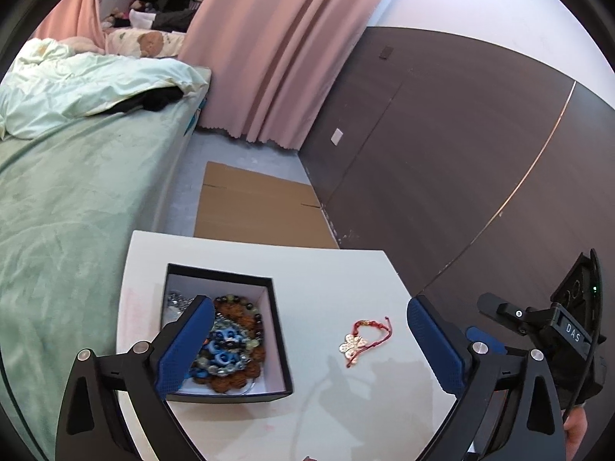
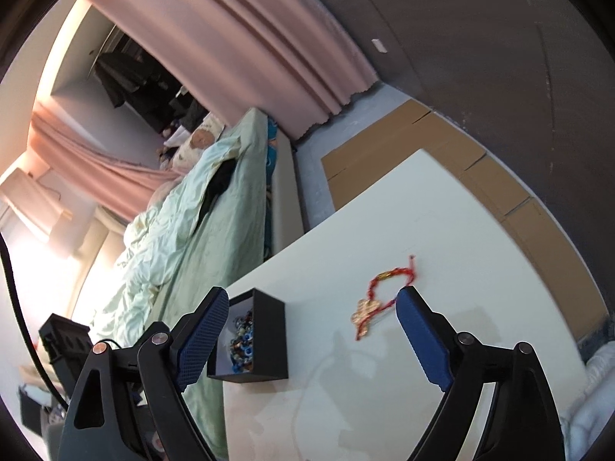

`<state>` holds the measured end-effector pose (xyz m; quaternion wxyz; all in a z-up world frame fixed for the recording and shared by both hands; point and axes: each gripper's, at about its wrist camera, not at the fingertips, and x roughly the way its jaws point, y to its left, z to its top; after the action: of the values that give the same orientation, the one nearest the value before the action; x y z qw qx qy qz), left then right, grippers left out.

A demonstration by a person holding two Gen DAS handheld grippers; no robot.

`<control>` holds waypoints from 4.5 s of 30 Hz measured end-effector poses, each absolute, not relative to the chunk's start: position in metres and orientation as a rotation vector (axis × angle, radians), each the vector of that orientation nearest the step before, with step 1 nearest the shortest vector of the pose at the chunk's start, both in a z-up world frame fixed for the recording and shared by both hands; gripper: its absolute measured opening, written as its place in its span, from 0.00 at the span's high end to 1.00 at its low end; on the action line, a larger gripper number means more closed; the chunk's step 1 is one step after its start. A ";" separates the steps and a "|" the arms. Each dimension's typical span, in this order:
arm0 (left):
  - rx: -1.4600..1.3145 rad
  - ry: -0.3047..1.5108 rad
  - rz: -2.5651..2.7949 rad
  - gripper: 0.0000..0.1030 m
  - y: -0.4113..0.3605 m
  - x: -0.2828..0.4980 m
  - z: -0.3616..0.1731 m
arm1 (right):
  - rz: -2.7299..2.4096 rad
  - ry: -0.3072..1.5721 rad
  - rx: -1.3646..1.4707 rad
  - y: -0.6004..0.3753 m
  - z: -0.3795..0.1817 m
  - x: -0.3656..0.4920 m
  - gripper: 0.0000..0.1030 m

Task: Organize jewelry
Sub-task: 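Close the left tool on the red string bracelet beside the butterfly charm, then drop the red bracelet into the box with the left tool while the right tool reaches the gold butterfly charm, then grasp the gold butterfly charm with the right tool and drop it into the box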

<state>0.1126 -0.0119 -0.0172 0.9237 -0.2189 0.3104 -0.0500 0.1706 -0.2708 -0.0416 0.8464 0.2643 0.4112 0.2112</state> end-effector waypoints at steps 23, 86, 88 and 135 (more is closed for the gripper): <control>-0.221 0.899 -0.174 0.35 -0.115 0.177 -0.036 | 0.341 1.060 0.654 -0.341 -0.079 0.193 0.13; -0.238 0.752 -0.166 0.98 -0.055 0.146 -0.001 | 0.375 1.205 0.600 -0.279 -0.109 0.221 0.54; -0.263 0.740 -0.154 0.98 -0.042 0.140 -0.001 | 0.388 1.212 0.588 -0.271 -0.111 0.222 0.59; -0.563 0.799 -0.074 0.25 0.050 0.125 -0.048 | 0.435 1.080 0.402 -0.199 -0.086 0.206 0.86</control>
<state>0.1249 0.0497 -0.0476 0.8822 -0.2705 0.3839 -0.0354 0.2058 -0.1985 -0.0865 0.8162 0.1885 0.5066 0.2041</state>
